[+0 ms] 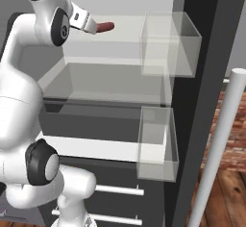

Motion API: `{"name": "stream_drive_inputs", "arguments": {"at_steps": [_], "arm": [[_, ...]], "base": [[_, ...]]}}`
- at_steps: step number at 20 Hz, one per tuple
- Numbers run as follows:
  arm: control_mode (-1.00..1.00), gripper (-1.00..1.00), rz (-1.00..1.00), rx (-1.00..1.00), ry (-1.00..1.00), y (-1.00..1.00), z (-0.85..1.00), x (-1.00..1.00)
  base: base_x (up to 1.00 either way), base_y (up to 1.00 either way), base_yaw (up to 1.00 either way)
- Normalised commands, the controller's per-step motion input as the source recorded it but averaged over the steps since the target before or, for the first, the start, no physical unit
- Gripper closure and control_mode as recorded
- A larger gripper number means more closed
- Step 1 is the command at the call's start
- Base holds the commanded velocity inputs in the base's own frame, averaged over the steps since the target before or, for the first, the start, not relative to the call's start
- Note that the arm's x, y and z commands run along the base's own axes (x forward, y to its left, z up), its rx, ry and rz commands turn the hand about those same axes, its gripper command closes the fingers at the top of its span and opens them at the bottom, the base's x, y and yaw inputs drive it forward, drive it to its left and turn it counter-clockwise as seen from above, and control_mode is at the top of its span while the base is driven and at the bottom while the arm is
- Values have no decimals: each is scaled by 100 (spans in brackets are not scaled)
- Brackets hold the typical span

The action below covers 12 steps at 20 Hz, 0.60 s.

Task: Retrieve the sausage and cheese from the fridge and place them on the cutting board on the counter.

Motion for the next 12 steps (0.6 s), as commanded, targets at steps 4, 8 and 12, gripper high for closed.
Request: {"name": "stream_drive_inputs", "arguments": {"at_steps": [4,8,12], "arm": [[-100,-100,0,-2,3,0,-2,62],[-100,-100,0,-4,0,1,-20,53],[-100,-100,0,-3,0,1,-14,52]], "base": [[0,0,0],[0,0,0],[0,0,0]]}}
